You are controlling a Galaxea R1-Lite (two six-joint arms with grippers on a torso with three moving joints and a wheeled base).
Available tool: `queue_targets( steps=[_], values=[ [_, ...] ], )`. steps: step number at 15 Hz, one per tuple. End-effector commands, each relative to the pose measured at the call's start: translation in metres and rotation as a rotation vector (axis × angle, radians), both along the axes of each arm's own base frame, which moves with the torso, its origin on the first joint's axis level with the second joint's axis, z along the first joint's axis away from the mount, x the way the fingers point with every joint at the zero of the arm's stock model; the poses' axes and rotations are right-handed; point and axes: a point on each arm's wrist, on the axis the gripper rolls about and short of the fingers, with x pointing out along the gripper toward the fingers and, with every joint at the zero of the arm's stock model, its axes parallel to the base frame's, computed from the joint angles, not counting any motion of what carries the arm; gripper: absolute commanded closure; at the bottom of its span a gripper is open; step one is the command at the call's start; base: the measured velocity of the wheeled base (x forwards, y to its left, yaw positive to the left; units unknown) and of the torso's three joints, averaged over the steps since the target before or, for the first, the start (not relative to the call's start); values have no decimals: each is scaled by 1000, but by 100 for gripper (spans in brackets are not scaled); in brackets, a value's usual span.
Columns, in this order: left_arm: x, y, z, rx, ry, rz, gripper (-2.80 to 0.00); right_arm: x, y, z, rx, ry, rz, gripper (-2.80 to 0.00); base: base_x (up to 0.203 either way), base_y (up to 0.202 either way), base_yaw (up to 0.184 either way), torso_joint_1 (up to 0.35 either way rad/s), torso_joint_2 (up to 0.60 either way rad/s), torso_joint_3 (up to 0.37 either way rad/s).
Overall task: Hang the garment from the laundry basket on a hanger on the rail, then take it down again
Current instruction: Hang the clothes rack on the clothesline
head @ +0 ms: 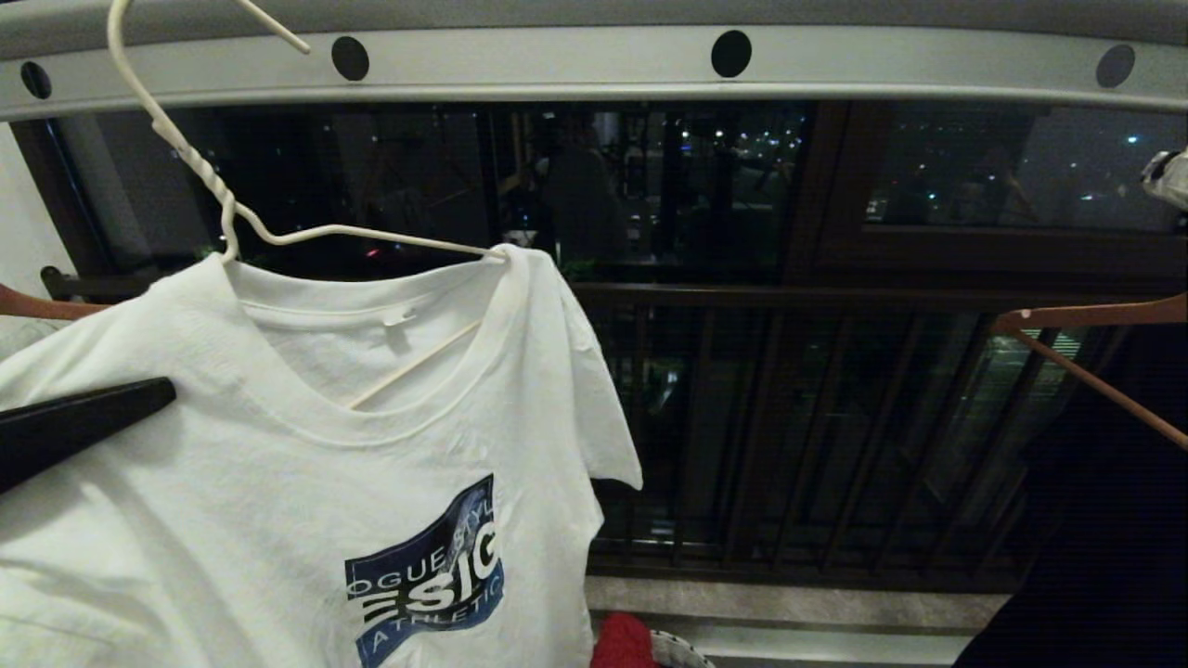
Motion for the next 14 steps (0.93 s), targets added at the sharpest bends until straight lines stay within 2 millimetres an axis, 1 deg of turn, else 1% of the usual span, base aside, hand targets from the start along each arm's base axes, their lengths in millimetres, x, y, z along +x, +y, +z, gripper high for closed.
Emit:
queue_targets(
  steps=[1,3,6,9,14],
  values=[
    [4,1,-1,-1,14,7,0,-1,0,1,0,-5,5,0,0,0,0,0,0,0],
    [11,1,-1,1,28,13,0,-1,0,1,0,-5,5,0,0,0,0,0,0,0],
    [25,3,2,4,48,29,0,-6,-1,3,3,-23,5,0,0,0,0,0,0,0],
    [38,4,10,4,54,30,0,-8,-1,4,4,-29,5,0,0,0,0,0,0,0],
    [51,4,8,29,67,19,0,-8,-1,3,3,-28,5,0,0,0,0,0,0,0]
  ],
)
